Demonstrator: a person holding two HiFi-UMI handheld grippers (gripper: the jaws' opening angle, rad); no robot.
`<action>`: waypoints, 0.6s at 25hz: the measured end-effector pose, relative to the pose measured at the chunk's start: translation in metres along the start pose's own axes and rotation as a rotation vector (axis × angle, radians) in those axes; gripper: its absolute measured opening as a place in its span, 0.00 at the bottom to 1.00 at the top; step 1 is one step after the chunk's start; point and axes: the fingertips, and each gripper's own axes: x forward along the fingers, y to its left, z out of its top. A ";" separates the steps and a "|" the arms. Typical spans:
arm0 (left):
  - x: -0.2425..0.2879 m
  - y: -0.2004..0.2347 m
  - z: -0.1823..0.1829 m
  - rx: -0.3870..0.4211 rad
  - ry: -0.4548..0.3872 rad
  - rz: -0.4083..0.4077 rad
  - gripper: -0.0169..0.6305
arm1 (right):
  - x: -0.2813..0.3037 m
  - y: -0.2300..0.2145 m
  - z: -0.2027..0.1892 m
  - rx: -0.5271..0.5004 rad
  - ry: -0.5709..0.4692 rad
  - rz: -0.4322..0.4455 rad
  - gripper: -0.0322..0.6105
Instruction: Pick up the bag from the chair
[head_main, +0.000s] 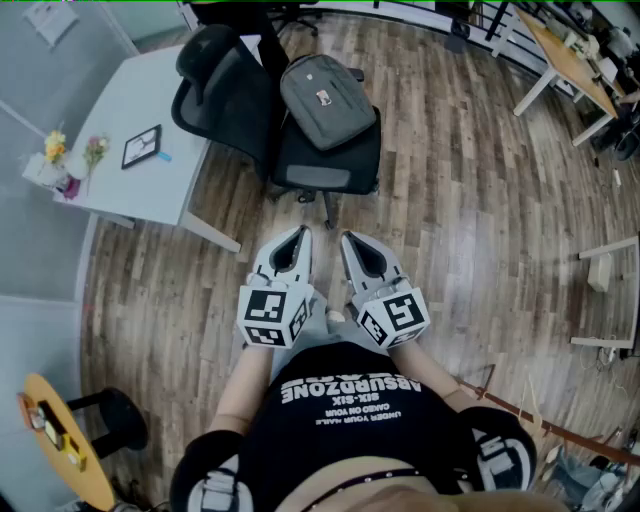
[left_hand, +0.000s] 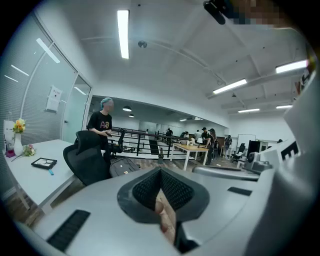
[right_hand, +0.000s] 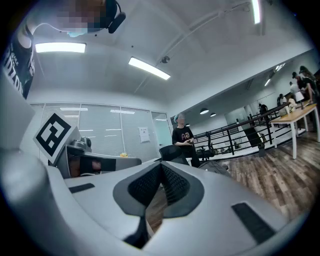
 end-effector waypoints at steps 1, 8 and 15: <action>0.002 0.001 -0.003 -0.004 0.004 -0.004 0.05 | 0.001 -0.001 -0.003 0.000 0.004 -0.001 0.08; 0.035 0.024 -0.014 -0.039 0.038 -0.037 0.05 | 0.032 -0.020 -0.010 0.010 0.024 -0.023 0.08; 0.083 0.072 -0.006 -0.133 0.043 -0.098 0.05 | 0.096 -0.036 -0.005 0.058 0.010 0.012 0.08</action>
